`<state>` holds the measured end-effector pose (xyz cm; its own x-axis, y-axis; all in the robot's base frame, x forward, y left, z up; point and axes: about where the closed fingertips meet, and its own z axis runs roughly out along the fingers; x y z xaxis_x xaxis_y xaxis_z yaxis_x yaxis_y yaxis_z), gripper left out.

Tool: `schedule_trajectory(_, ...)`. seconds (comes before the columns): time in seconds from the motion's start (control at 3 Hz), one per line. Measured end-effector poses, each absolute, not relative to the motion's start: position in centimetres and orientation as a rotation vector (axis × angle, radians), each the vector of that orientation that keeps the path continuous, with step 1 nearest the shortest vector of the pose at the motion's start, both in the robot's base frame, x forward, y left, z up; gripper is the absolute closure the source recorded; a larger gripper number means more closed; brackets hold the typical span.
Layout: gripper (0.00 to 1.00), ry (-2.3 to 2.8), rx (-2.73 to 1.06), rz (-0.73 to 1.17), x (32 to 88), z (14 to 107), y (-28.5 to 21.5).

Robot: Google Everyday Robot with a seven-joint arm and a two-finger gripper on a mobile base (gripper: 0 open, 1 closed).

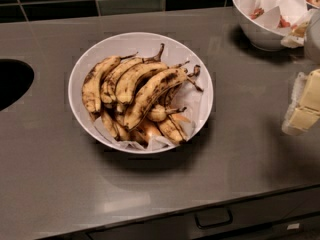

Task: Pick banana from white bowl

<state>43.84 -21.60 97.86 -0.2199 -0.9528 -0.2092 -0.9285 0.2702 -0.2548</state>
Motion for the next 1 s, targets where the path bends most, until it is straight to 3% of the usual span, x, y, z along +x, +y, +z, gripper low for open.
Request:
schedule_trajectory(0.33,0.0,2.219,-1.722,-0.112,43.9,98.0,-21.5)
schedule_trajectory(1.0,0.0,1.89,-2.086,-0.163,44.6,101.9,-13.1)
